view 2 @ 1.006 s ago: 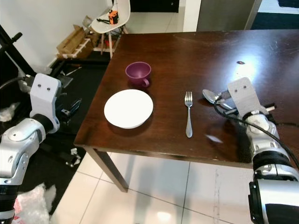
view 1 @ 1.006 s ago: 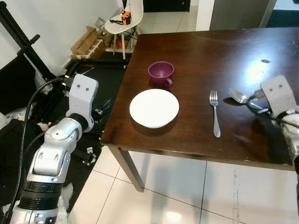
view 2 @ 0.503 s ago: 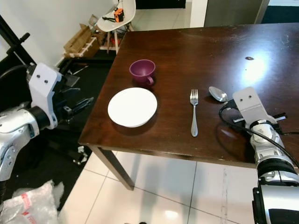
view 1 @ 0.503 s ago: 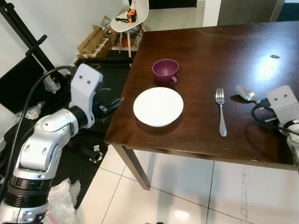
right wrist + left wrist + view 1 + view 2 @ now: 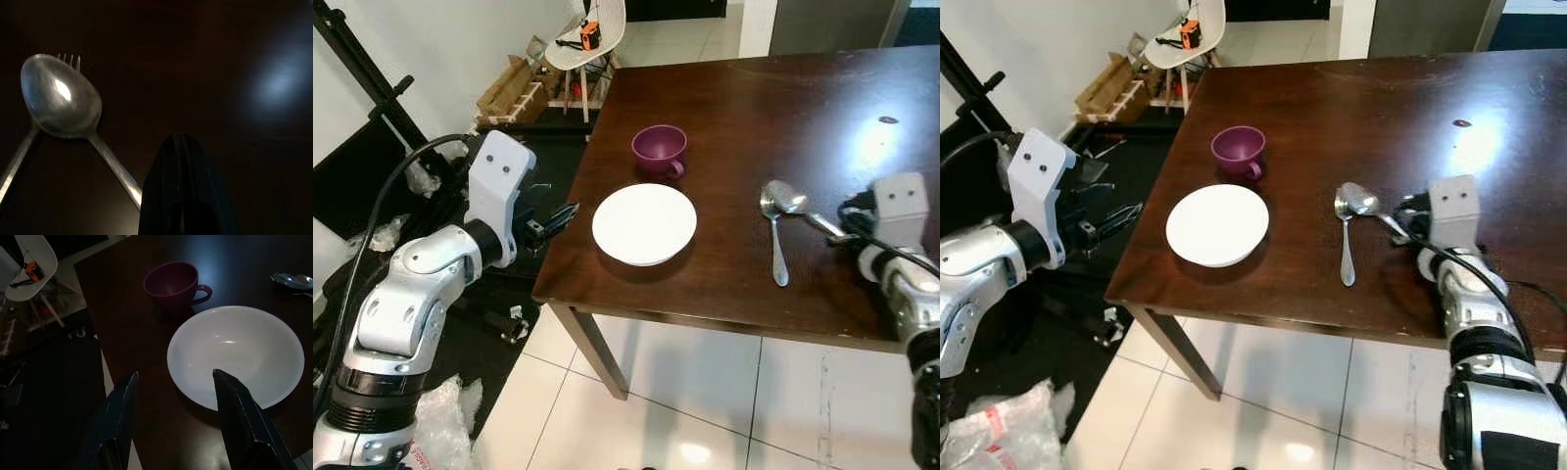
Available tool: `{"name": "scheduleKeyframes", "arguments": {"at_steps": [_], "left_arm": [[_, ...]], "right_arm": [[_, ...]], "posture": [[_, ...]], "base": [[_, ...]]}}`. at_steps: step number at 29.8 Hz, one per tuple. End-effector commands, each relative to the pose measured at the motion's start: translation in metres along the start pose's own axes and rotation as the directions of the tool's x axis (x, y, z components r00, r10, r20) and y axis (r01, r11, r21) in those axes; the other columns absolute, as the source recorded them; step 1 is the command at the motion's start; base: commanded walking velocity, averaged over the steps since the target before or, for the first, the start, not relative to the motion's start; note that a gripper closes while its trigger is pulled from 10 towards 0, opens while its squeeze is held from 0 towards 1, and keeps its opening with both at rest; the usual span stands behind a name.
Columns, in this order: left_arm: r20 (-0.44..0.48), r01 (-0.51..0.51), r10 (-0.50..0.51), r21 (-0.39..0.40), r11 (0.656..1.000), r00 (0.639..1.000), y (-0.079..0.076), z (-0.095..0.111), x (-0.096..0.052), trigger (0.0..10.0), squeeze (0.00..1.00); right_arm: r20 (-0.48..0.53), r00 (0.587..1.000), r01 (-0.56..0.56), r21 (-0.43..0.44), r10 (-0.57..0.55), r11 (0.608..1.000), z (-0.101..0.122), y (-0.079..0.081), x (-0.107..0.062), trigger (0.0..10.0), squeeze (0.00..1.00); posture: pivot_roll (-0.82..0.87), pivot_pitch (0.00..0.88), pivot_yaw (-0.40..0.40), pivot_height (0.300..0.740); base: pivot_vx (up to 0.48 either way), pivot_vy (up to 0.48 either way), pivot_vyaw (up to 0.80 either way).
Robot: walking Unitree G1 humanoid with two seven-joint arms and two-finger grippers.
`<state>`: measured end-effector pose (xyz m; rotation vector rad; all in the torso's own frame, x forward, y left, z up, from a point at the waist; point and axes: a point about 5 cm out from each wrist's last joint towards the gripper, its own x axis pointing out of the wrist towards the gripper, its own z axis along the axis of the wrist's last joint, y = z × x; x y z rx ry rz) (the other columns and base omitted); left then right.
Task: Setting the table
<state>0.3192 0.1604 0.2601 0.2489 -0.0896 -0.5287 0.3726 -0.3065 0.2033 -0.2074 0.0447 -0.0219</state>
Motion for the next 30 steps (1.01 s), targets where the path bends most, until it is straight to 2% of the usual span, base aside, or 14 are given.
{"name": "scheduleKeyframes", "arguments": {"at_steps": [1, 9, 16, 20, 25, 27, 29, 30], "left_arm": [[-0.036, -0.027, 0.027, -0.006, 1.000, 0.999, 0.003, -0.009, -0.004, 10.0, 0.00], [-0.032, -0.040, 0.040, -0.023, 0.999, 0.999, -0.001, -0.012, -0.003, 10.0, 0.00], [-0.026, -0.048, 0.047, -0.041, 0.998, 0.999, -0.005, -0.016, 0.000, 10.0, 0.00], [-0.018, -0.048, 0.047, -0.057, 0.997, 0.999, -0.008, -0.018, 0.003, 10.0, 0.00], [-0.008, -0.049, 0.049, -0.066, 0.997, 0.999, -0.010, -0.019, 0.006, 10.0, 0.00], [-0.005, -0.053, 0.053, -0.070, 0.996, 0.999, -0.011, -0.019, 0.007, 10.0, 0.00], [-0.003, -0.057, 0.057, -0.075, 0.996, 0.998, -0.012, -0.021, 0.007, 10.0, 0.00], [-0.003, -0.057, 0.057, -0.075, 0.996, 0.998, -0.012, -0.021, 0.007, 10.0, 0.00]], "right_arm": [[-0.016, 0.999, -0.045, 0.032, 0.045, 0.998, -0.003, 0.008, 0.002, 10.0, 0.00], [-0.015, 0.998, -0.057, 0.009, 0.057, 0.998, 0.000, 0.008, -0.002, 10.0, 0.00], [-0.033, 0.997, -0.063, 0.010, 0.064, 0.998, -0.004, 0.006, -0.013, 10.0, 0.00], [-0.092, 0.996, -0.024, -0.185, 0.007, 0.982, -0.014, -0.006, -0.022, 10.0, 0.00], [-0.147, 0.989, -0.047, -0.135, 0.027, 0.990, -0.022, -0.009, -0.029, 10.0, 0.00], [-0.146, 0.987, -0.084, -0.111, 0.068, 0.990, -0.021, -0.003, -0.033, 10.0, 0.00], [-0.135, 0.983, -0.138, -0.072, 0.127, 0.988, -0.018, 0.014, -0.036, 10.0, 0.00], [-0.135, 0.983, -0.138, -0.072, 0.127, 0.988, -0.018, 0.014, -0.036, 10.0, 0.00]], "posture": [[0.11, 0.163, 0.310, 0.740], [0.09, 0.159, 0.291, 0.740], [0.06, 0.149, 0.272, 0.740], [0.03, 0.142, 0.266, 0.740], [0.02, 0.133, 0.248, 0.740], [0.01, 0.131, 0.244, 0.740], [0.01, 0.129, 0.240, 0.740], [0.01, 0.129, 0.240, 0.740]], "base": [[0.000, 0.000, 0.00], [0.000, 0.000, 0.00], [0.000, 0.000, 0.00], [0.000, 0.000, 0.00], [0.000, 0.000, 0.00], [0.000, 0.000, 0.00], [0.000, 0.000, 0.00], [0.000, 0.000, 0.00]]}}
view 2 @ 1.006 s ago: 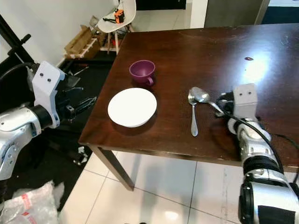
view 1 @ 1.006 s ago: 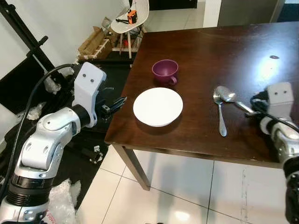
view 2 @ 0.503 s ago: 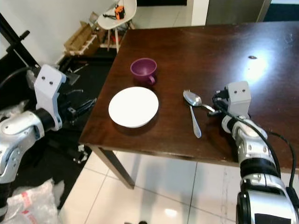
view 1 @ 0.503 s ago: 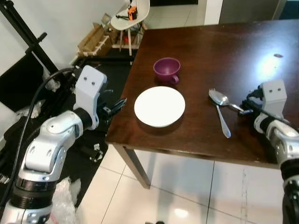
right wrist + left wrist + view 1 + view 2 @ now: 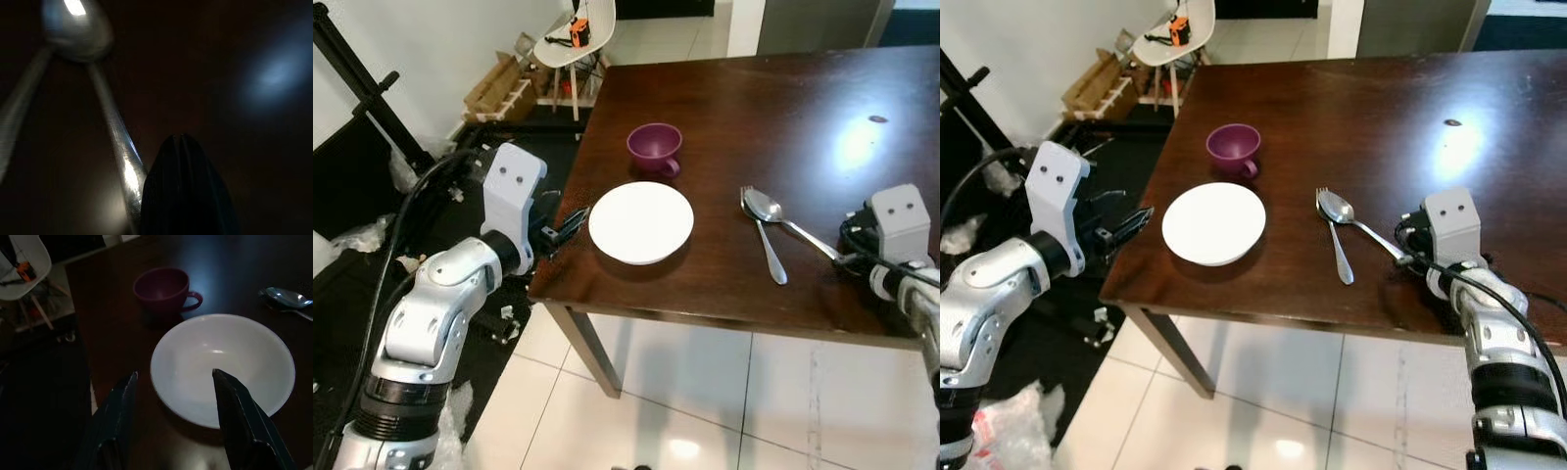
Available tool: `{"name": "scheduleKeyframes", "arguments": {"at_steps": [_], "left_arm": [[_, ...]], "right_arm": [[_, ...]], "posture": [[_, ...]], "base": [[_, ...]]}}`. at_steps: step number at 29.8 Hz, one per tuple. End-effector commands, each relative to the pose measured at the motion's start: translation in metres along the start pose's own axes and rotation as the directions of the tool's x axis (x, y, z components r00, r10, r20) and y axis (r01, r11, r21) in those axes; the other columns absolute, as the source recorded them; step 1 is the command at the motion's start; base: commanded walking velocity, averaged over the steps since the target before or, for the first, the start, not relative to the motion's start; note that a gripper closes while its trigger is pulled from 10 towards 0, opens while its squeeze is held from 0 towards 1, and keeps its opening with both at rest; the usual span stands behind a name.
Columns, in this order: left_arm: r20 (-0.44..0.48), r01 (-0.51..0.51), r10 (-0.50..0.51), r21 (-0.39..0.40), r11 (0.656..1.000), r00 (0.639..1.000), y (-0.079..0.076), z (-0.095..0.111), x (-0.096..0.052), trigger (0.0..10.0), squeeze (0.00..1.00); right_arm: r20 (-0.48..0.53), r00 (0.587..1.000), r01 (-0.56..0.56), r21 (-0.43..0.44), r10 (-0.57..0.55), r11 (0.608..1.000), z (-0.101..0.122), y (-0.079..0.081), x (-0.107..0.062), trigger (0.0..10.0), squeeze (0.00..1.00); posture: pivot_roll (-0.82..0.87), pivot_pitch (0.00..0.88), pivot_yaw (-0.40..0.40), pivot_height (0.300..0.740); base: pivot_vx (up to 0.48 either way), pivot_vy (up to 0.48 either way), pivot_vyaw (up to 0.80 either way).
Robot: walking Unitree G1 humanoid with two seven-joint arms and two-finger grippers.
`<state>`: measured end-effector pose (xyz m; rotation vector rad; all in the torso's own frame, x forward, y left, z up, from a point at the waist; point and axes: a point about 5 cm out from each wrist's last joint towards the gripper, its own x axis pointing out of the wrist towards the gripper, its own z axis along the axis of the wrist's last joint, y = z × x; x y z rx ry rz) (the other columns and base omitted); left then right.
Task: Setting the table
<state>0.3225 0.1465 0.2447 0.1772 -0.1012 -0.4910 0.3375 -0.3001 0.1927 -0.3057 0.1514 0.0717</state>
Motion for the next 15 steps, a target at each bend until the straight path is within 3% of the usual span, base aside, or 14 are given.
{"name": "scheduleKeyframes", "arguments": {"at_steps": [1, 6, 7, 15], "left_arm": [[-0.024, -0.016, 0.016, -0.013, 1.000, 1.000, 0.002, -0.009, -0.002, 10.0, 0.00], [-0.019, -0.019, 0.019, -0.014, 1.000, 1.000, 0.001, -0.009, 0.000, 10.0, 0.00], [-0.015, -0.022, 0.022, -0.014, 1.000, 1.000, 0.002, -0.009, 0.000, 10.0, 0.00], [-0.011, -0.028, 0.028, -0.012, 1.000, 1.000, 0.003, -0.009, 0.000, 10.0, 0.00]], "right_arm": [[-0.021, 0.998, -0.058, 0.036, 0.059, 0.998, -0.007, 0.016, 0.000, 10.0, 0.00], [-0.027, 0.994, -0.105, 0.066, 0.107, 0.992, -0.012, 0.032, 0.003, 10.0, 0.00], [-0.027, 0.990, -0.139, 0.074, 0.141, 0.988, -0.014, 0.045, 0.004, 10.0, 0.00], [0.006, 0.981, -0.192, 0.090, 0.192, 0.977, -0.003, 0.067, 0.007, 10.0, 0.00]], "posture": [[0.00, 0.124, 0.236, 0.740], [0.00, 0.119, 0.234, 0.740], [0.01, 0.116, 0.233, 0.740], [0.01, 0.113, 0.234, 0.740]], "base": [[0.000, 0.000, 0.00], [0.000, 0.000, 0.00], [0.000, 0.000, 0.00], [0.000, 0.000, 0.00]]}}
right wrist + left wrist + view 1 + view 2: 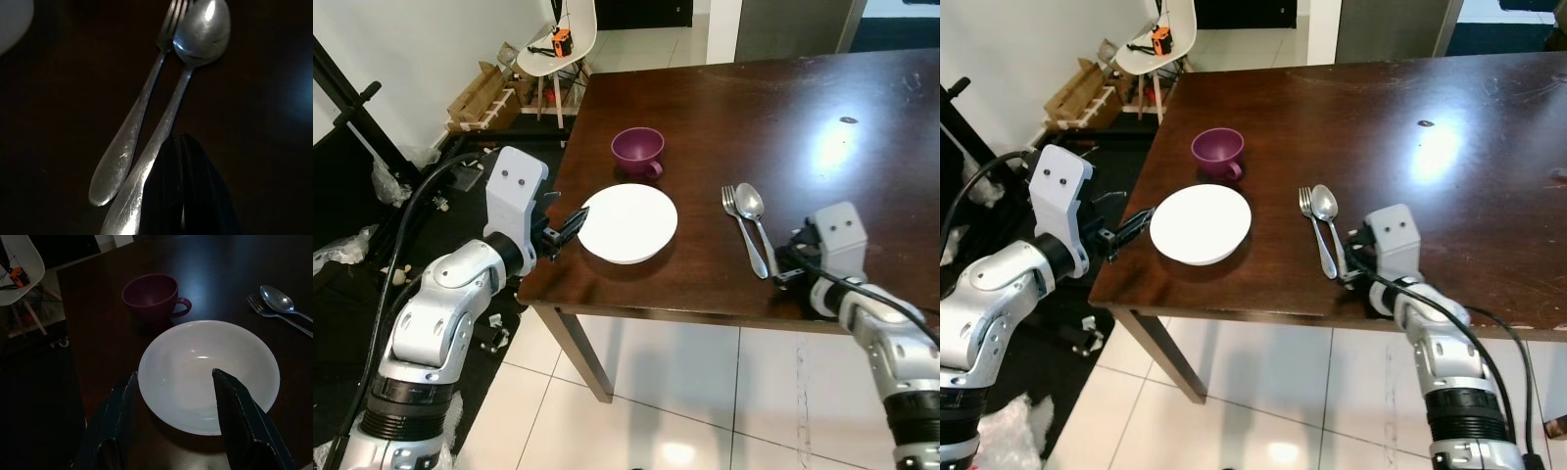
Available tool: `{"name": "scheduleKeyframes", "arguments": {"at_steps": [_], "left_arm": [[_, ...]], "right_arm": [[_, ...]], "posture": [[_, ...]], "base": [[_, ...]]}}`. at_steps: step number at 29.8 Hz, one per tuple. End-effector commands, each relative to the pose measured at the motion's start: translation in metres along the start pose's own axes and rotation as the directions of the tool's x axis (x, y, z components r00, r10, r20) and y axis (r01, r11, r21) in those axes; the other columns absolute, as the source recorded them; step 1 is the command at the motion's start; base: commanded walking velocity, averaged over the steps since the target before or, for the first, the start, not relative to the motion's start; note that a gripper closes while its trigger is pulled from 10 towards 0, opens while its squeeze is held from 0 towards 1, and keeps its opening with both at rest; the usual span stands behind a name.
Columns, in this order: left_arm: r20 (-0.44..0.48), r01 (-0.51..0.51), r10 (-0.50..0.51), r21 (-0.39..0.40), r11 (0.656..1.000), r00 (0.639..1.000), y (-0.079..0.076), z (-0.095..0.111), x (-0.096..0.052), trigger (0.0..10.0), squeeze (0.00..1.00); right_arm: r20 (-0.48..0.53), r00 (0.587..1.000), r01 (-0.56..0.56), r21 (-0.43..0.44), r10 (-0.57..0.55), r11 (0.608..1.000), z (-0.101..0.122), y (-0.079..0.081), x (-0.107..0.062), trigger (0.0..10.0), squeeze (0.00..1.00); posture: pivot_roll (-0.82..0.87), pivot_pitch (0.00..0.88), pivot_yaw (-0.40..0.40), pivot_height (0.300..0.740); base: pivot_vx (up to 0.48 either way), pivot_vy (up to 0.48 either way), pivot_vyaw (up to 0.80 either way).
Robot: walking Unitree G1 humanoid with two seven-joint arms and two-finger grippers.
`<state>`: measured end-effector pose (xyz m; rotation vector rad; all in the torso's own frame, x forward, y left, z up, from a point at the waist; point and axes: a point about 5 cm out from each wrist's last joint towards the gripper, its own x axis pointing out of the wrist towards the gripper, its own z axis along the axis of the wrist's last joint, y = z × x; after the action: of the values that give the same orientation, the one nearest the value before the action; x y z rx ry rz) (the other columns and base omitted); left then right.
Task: Setting the table
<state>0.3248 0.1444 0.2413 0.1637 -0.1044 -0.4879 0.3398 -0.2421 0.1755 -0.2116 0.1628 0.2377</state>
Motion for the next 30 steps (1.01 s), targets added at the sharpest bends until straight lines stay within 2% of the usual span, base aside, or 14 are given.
{"name": "scheduleKeyframes", "arguments": {"at_steps": [1, 4, 12, 14, 18, 19, 20, 21, 22, 25, 26, 27, 30], "left_arm": [[-0.016, -0.024, 0.024, 0.001, 1.000, 1.000, 0.004, -0.006, -0.003, 10.0, 0.00], [-0.012, -0.025, 0.025, 0.002, 1.000, 1.000, 0.004, -0.005, -0.002, 10.0, 0.00], [-0.009, -0.033, 0.033, 0.002, 0.999, 0.999, 0.005, -0.005, -0.003, 10.0, 0.00], [-0.010, -0.034, 0.034, 0.000, 0.999, 0.999, 0.004, -0.006, -0.002, 10.0, 0.00], [-0.007, -0.030, 0.030, -0.004, 1.000, 1.000, 0.002, -0.006, -0.001, 10.0, 0.00], [-0.006, -0.029, 0.029, -0.006, 1.000, 1.000, 0.001, -0.006, 0.000, 10.0, 0.00], [0.001, -0.036, 0.036, -0.010, 0.999, 0.999, 0.001, -0.005, 0.001, 10.0, 0.00], [0.001, -0.036, 0.036, -0.010, 0.999, 0.999, 0.001, -0.005, 0.001, 10.0, 0.00], [0.006, -0.047, 0.047, -0.012, 0.999, 0.999, 0.002, -0.005, 0.002, 10.0, 0.00], [0.032, -0.096, 0.097, -0.043, 0.994, 0.995, 0.005, -0.004, 0.003, 10.0, 0.00], [0.052, -0.132, 0.136, -0.071, 0.989, 0.989, 0.008, -0.002, 0.003, 10.0, 0.00], [0.052, -0.132, 0.136, -0.071, 0.989, 0.989, 0.008, -0.002, 0.003, 10.0, 0.00], [0.066, -0.156, 0.162, -0.090, 0.984, 0.984, 0.007, -0.001, 0.000, 10.0, 0.00]], "right_arm": [[-0.006, 1.000, -0.026, 0.013, 0.026, 1.000, -0.003, 0.009, 0.002, 10.0, 0.00], [0.002, 1.000, -0.020, -0.014, 0.020, 1.000, 0.001, 0.010, 0.005, 10.0, 0.00], [0.056, 0.995, 0.084, -0.079, -0.080, 0.993, 0.022, -0.012, -0.001, 10.0, 0.00], [0.132, 0.983, 0.136, -0.082, -0.125, 0.987, 0.037, -0.018, -0.004, 10.0, 0.00], [0.182, 0.974, 0.154, -0.086, -0.137, 0.984, 0.045, -0.017, -0.005, 10.0, 0.00], [0.213, 0.966, 0.171, -0.093, -0.148, 0.981, 0.050, -0.017, -0.007, 10.0, 0.00], [0.322, 0.931, 0.219, -0.124, -0.170, 0.968, 0.069, -0.017, -0.011, 10.0, 0.00], [0.322, 0.931, 0.219, -0.124, -0.170, 0.968, 0.069, -0.017, -0.011, 10.0, 0.00], [0.373, 0.911, 0.232, -0.116, -0.175, 0.966, 0.078, -0.015, -0.013, 10.0, 0.00], [0.499, 0.848, 0.214, -0.012, -0.180, 0.977, 0.101, -0.005, -0.019, 10.0, 0.00], [0.544, 0.820, 0.197, 0.029, -0.181, 0.980, 0.105, 0.006, -0.021, 10.0, 0.00], [0.544, 0.820, 0.197, 0.029, -0.181, 0.980, 0.105, 0.006, -0.021, 10.0, 0.00], [0.555, 0.810, 0.186, 0.061, -0.188, 0.981, 0.096, 0.022, -0.024, 10.0, 0.00]], "posture": [[0.01, 0.112, 0.234, 0.740], [0.01, 0.111, 0.231, 0.740], [0.01, 0.109, 0.229, 0.740], [0.00, 0.107, 0.228, 0.740], [0.00, 0.107, 0.228, 0.740], [0.00, 0.106, 0.228, 0.740], [0.00, 0.105, 0.228, 0.740], [0.00, 0.105, 0.228, 0.740], [0.00, 0.102, 0.226, 0.740], [-0.01, 0.096, 0.219, 0.740], [-0.01, 0.088, 0.209, 0.740], [-0.01, 0.088, 0.209, 0.740], [-0.01, 0.077, 0.187, 0.740]], "base": [[0.000, 0.000, 0.00], [0.000, 0.000, 0.00], [0.000, 0.000, 0.00], [0.000, 0.000, 0.00], [0.000, 0.000, 0.00], [0.000, 0.000, 0.00], [0.000, 0.000, 0.00], [0.000, 0.000, 0.00], [0.000, 0.000, 0.00], [0.000, 0.000, 0.00], [0.000, 0.000, 0.00], [0.000, 0.000, 0.00], [0.000, 0.000, 0.00]]}}
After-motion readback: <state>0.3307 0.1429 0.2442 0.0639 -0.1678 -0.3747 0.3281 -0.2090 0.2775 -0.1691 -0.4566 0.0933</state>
